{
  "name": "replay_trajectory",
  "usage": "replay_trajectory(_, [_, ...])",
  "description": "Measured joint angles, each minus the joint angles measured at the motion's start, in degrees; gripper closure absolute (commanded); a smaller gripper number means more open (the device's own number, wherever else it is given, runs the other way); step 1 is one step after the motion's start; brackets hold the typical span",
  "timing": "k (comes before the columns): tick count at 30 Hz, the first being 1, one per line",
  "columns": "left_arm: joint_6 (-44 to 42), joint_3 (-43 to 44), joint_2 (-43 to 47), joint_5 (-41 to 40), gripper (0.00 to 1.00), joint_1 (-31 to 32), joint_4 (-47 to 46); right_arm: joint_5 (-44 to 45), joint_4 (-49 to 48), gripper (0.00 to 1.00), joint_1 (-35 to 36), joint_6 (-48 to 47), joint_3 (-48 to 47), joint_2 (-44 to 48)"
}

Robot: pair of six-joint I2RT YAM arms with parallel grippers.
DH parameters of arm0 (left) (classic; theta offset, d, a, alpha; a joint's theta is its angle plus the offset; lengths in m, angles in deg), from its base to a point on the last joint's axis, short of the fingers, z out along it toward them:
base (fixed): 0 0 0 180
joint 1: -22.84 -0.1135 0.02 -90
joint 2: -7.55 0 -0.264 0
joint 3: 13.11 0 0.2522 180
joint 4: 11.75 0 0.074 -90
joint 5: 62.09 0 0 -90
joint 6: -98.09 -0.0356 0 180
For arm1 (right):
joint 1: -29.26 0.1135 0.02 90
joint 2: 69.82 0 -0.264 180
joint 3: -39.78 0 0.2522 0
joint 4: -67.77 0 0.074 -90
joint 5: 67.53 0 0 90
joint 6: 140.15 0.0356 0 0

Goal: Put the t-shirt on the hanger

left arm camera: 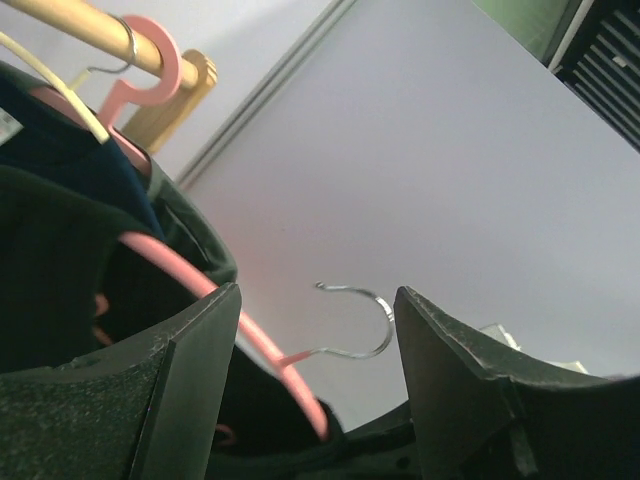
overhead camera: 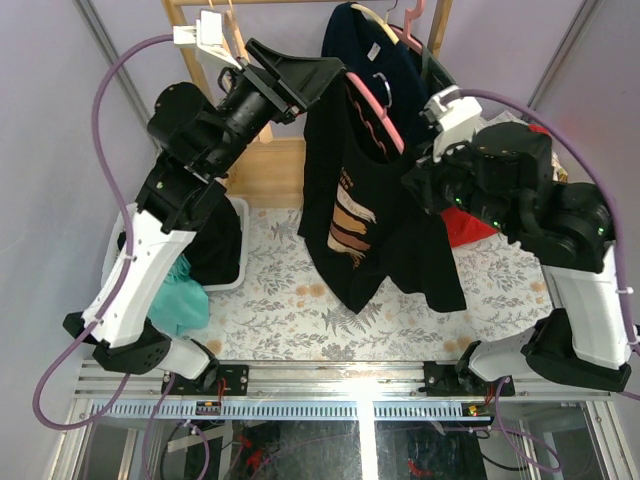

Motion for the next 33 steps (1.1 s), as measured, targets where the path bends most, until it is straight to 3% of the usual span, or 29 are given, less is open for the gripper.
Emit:
replay_trajectory(10, [-8.31, -1.79, 8.48, -5.25, 0.36, 0.00, 5.44, 2.29, -1.22, 1.00, 0.00, 0.94, -5.31, 4.55])
replay_trajectory(24, [-13.35, -5.22, 13.16, -9.70, 0.36, 0.00, 7.72, -2.82, -21.57, 1.00, 0.00, -3.15, -5.81, 8.52])
replay_trajectory(33, [-14.69, -7.98, 14.38, -10.97, 0.36, 0.00, 9.77, -4.74, -29.64, 1.00, 0.02, -6.25, -8.66, 2.60])
